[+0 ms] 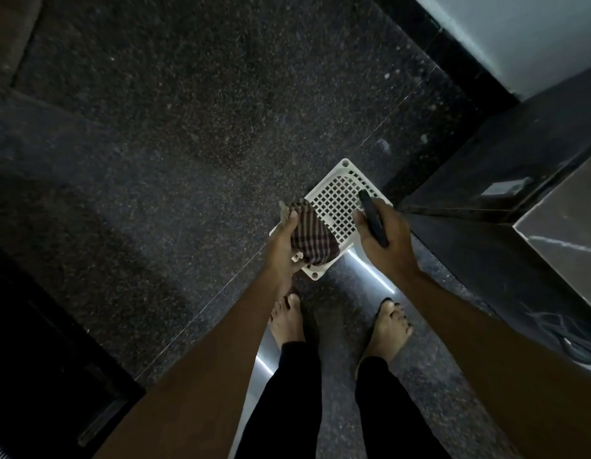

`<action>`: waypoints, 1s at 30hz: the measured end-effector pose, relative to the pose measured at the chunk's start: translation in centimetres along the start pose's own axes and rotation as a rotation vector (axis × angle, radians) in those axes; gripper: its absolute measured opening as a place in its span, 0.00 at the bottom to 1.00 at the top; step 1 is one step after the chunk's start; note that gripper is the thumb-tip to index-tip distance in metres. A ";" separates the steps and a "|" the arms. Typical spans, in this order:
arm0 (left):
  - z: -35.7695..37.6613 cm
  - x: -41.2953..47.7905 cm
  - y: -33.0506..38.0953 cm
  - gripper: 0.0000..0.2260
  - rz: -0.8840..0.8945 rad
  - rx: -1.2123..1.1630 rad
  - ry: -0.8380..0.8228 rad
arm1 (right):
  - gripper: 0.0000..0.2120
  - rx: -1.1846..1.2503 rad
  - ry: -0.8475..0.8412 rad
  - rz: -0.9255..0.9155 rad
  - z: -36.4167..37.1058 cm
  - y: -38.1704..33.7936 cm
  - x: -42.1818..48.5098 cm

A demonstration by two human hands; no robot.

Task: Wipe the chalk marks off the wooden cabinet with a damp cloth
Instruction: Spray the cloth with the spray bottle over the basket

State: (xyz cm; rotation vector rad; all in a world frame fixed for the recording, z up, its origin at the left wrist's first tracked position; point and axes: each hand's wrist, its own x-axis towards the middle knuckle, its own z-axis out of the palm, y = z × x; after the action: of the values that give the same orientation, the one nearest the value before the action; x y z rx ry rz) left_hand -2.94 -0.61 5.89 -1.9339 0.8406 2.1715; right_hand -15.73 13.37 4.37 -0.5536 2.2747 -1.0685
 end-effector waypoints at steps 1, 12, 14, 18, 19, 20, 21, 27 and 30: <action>-0.3 0.5 -0.1 0.25 -0.005 -0.015 0.003 | 0.12 -0.011 -0.006 -0.016 0.6 0.5 0.9; -2.6 5.8 -2.2 0.22 -0.020 -0.113 -0.030 | 0.21 -0.116 -0.005 -0.046 5.3 4.9 6.9; -2.7 6.5 -2.8 0.18 0.001 -0.121 -0.041 | 0.22 -0.094 -0.019 -0.132 5.6 5.9 7.0; -2.6 7.2 -3.9 0.18 0.016 -0.148 -0.038 | 0.19 -0.137 -0.015 -0.311 6.0 7.8 6.3; -2.5 7.2 -4.2 0.19 0.015 -0.156 -0.033 | 0.18 -0.133 -0.013 -0.333 5.8 8.2 5.9; -2.3 7.1 -4.4 0.20 0.016 -0.164 -0.028 | 0.17 -0.122 -0.010 -0.331 5.7 8.7 5.7; -2.2 6.9 -4.6 0.20 0.023 -0.170 -0.026 | 0.18 -0.111 -0.009 -0.306 5.6 9.0 5.5; -1.4 4.3 -5.4 0.22 0.055 -0.131 -0.009 | 0.38 -0.312 -0.260 -0.017 4.1 9.1 4.4; -0.5 1.8 -5.1 0.23 0.091 -0.087 -0.026 | 0.27 -0.302 -0.152 0.146 2.6 8.2 2.1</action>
State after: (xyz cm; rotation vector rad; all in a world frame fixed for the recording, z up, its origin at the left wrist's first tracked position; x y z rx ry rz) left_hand -0.61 2.91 2.55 -1.9385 0.8598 2.3169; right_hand -16.68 15.62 -4.13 -0.5570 2.3133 -0.5949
